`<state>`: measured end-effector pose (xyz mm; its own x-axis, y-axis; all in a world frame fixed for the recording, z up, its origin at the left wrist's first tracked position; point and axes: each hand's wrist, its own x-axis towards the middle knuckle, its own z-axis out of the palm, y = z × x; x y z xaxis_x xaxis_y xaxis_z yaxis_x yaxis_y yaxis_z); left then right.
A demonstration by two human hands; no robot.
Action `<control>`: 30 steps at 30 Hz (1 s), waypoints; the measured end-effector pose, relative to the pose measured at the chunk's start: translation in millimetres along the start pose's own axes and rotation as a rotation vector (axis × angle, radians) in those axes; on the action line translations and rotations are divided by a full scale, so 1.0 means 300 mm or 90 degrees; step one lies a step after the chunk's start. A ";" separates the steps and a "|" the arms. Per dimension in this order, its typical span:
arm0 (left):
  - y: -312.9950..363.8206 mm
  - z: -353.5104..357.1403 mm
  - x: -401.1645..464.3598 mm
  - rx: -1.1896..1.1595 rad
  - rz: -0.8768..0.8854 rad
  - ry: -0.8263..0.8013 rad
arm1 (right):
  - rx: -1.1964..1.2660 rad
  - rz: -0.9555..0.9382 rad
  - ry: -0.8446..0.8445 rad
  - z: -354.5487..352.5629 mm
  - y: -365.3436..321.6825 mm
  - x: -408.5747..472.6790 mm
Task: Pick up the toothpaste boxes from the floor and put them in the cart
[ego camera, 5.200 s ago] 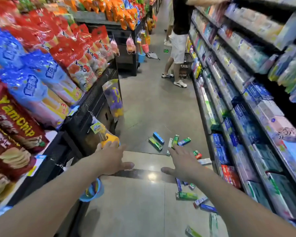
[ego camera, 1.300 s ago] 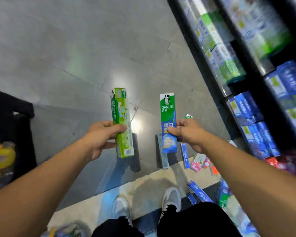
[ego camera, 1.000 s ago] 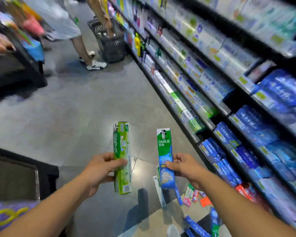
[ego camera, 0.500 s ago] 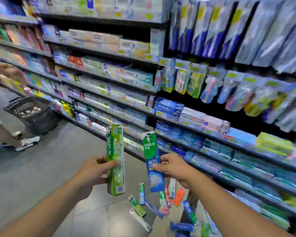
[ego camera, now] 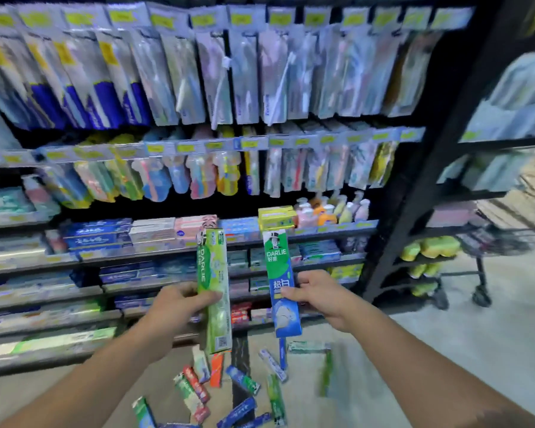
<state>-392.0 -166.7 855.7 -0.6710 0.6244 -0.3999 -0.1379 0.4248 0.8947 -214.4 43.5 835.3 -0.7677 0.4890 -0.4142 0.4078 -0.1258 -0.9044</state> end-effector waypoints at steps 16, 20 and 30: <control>0.443 1.510 0.274 0.142 0.061 -0.346 | 0.182 0.030 0.418 -1.349 0.393 -0.525; 0.487 1.779 0.320 0.171 0.050 -0.401 | 0.229 0.054 0.486 -1.527 0.479 -0.561; 0.668 2.390 0.580 0.200 0.057 -0.525 | 0.275 0.111 0.588 -2.033 0.525 -0.478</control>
<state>-14.0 497.0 822.9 0.0857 0.8862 -0.4553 0.1771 0.4361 0.8823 261.4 480.2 815.1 0.0386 0.8832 -0.4674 0.1240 -0.4684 -0.8748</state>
